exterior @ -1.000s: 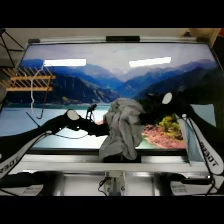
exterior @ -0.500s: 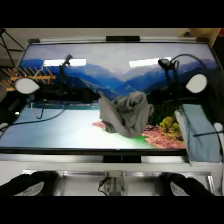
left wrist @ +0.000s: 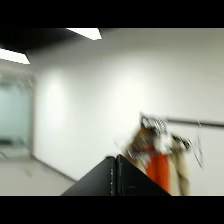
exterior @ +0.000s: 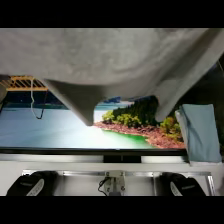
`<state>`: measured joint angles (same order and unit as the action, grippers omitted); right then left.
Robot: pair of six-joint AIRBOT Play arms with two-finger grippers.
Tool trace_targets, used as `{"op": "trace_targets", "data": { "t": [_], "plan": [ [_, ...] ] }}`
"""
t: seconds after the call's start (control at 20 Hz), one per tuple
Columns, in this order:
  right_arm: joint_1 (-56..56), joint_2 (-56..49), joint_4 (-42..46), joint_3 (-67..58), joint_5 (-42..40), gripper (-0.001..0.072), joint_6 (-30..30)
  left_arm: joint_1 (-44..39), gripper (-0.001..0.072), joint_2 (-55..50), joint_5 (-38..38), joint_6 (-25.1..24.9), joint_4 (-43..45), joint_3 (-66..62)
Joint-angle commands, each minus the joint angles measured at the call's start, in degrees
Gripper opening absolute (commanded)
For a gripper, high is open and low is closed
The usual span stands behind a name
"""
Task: Fold the shirts.
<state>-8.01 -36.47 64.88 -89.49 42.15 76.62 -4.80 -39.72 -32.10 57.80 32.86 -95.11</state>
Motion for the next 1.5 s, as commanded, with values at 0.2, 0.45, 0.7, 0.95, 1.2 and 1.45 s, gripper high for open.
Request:
{"op": "trace_targets", "data": {
  "t": [0.2,0.45,0.7,0.95,1.2,1.45],
  "plan": [
    [-0.02,-5.14,-0.85,-0.96,19.21,0.0067,8.68,0.96,0.0031,-2.45,8.02,-0.09,17.25,-1.22],
    [-0.02,-25.51,3.41,-0.96,24.59,0.0068,11.69,2.05,0.0030,-21.44,9.01,-0.04,22.03,-1.25],
    [0.00,-48.50,3.39,-0.96,11.50,0.0068,18.80,2.25,0.0032,-42.23,9.05,12.94,21.99,-1.29],
    [-0.02,-62.55,2.91,-0.96,2.58,0.0068,25.03,1.07,0.0032,-53.94,0.48,15.61,21.92,-1.29],
    [-1.90,-68.48,1.27,-0.96,4.33,0.0068,28.15,-0.61,0.0178,-60.48,-16.74,23.54,21.35,-1.29],
    [0.15,-62.10,0.13,-1.03,5.42,0.0638,22.51,6.19,0.0720,-59.43,-42.66,32.04,21.42,-6.14]
  ]
}}
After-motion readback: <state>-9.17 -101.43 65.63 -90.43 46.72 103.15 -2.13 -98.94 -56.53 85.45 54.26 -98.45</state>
